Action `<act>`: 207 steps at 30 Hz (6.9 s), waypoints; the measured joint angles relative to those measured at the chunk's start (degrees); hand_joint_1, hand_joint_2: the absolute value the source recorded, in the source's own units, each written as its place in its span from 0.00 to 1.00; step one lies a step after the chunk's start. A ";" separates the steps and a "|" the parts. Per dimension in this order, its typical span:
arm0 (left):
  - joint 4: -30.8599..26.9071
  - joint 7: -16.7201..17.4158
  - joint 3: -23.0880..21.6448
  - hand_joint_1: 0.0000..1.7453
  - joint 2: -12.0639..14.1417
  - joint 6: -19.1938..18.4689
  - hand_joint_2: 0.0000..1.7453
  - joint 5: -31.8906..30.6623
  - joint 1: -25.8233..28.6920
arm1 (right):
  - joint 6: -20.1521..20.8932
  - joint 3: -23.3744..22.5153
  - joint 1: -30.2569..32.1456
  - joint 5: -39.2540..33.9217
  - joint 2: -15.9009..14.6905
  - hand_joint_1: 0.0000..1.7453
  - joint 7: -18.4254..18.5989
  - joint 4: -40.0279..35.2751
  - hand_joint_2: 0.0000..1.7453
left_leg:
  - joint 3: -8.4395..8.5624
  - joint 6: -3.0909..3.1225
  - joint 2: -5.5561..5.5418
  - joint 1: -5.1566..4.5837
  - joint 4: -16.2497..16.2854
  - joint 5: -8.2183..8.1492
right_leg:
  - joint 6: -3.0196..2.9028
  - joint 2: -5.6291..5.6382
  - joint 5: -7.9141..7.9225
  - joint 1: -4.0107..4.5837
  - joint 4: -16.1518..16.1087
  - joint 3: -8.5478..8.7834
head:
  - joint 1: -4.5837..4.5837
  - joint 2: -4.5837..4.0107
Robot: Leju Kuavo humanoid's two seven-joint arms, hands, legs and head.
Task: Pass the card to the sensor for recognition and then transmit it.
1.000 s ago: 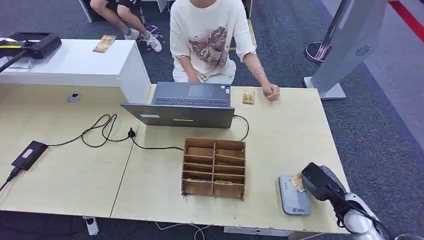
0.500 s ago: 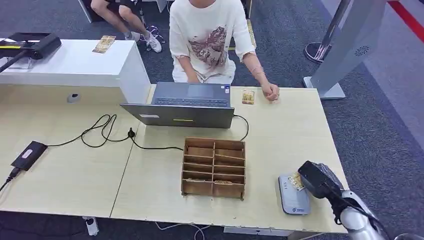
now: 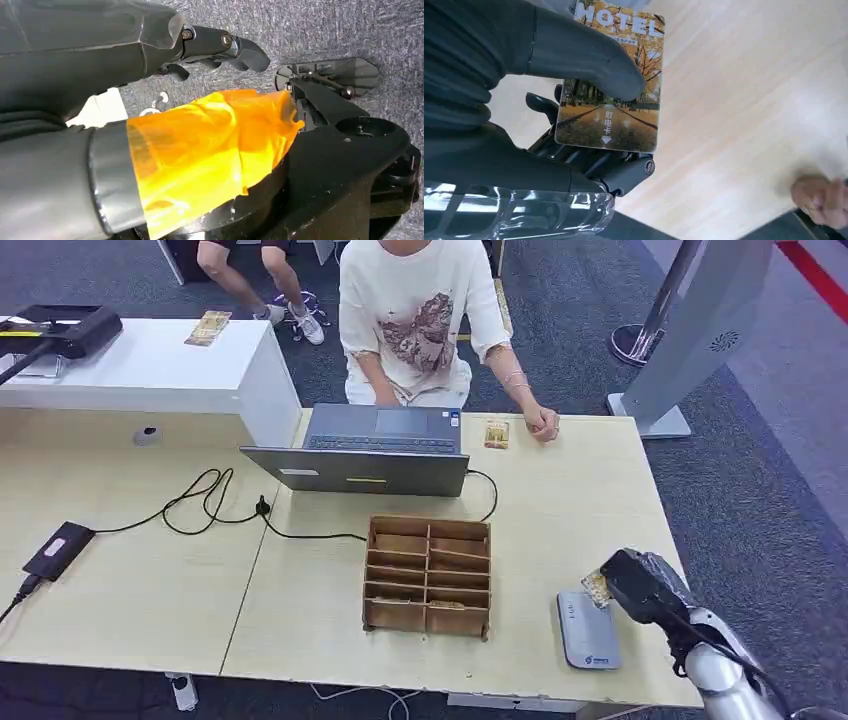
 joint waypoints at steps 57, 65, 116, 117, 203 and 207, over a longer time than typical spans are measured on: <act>0.00 1.20 0.83 0.00 -0.28 0.53 0.00 -0.74 -1.78 | -7.85 7.52 -42.80 41.60 20.70 1.00 15.06 11.45 1.00 | -0.05 -0.04 -0.02 0.01 0.00 0.07 | -0.01 0.02 0.01 0.01 0.11 -0.09 | 0.00 -0.02; 0.00 1.20 -0.35 0.00 -0.35 0.42 0.00 -1.53 -1.85 | -10.47 9.86 -45.49 50.78 21.81 1.00 16.85 17.42 1.00 | -0.05 -0.04 -0.02 0.01 0.00 0.06 | -0.01 0.03 0.01 0.02 0.09 -0.08 | 0.00 0.00; 0.00 3.13 -0.44 0.00 -0.39 3.48 0.00 1.73 -1.65 | -14.19 2.45 -20.97 30.23 25.35 0.00 5.03 -22.96 1.00 | -0.15 -0.04 -0.04 0.01 -0.01 0.02 | -0.01 0.01 -0.04 0.01 0.04 -0.19 | 0.04 -0.02; 0.00 3.13 -0.42 0.00 -0.39 3.50 0.00 1.73 -1.65 | -14.23 2.43 -20.22 29.97 25.35 0.00 4.85 -24.30 1.00 | -0.14 -0.04 -0.04 0.01 -0.01 0.02 | -0.01 0.01 -0.04 0.01 0.03 -0.18 | 0.00 -0.02; 0.00 3.04 2.49 0.00 -1.73 4.94 0.00 8.31 -1.09 | 4.87 -0.96 25.44 -13.79 29.24 0.00 -10.12 -31.30 1.00 | 0.09 0.07 0.02 0.02 -0.04 -0.40 | 0.03 0.02 -0.40 0.03 -0.10 0.14 | 0.02 -0.02; 0.00 3.10 2.69 0.00 -1.73 4.94 0.00 8.28 -1.06 | 4.09 -0.35 25.46 -13.88 28.76 0.00 -10.12 -30.69 1.00 | 0.08 0.07 0.03 0.02 -0.04 -0.41 | 0.03 0.02 -0.40 0.02 -0.10 0.12 | 0.00 0.00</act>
